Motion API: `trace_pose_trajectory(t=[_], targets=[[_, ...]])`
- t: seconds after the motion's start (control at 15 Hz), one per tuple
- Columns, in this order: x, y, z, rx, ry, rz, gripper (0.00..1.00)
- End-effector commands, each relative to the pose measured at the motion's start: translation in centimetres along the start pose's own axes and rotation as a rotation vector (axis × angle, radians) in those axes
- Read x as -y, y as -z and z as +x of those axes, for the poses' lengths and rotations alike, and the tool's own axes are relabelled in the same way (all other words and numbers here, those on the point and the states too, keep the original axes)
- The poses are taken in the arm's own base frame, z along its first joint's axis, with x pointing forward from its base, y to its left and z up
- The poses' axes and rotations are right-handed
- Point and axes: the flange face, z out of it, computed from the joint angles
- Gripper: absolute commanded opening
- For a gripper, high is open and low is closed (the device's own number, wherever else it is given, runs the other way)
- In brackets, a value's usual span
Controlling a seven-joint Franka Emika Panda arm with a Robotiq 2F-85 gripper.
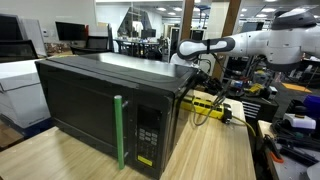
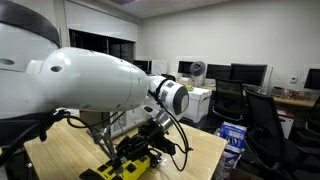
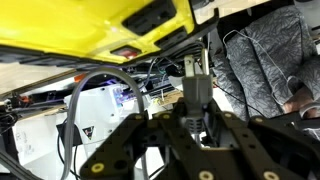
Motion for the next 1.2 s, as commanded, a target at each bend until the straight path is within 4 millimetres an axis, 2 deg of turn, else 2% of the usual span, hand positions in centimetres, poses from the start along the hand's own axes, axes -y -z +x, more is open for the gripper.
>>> trace_pose_trajectory(t=[0.0,0.73,1.13], targets=[[0.0,0.0,0.9,-0.029,0.027,0.000,0.06],[-0.8,-1.8,0.3,-0.052,0.047,0.029,0.06],[-0.9,-1.9,-0.1,-0.043,0.049,0.016,0.06]])
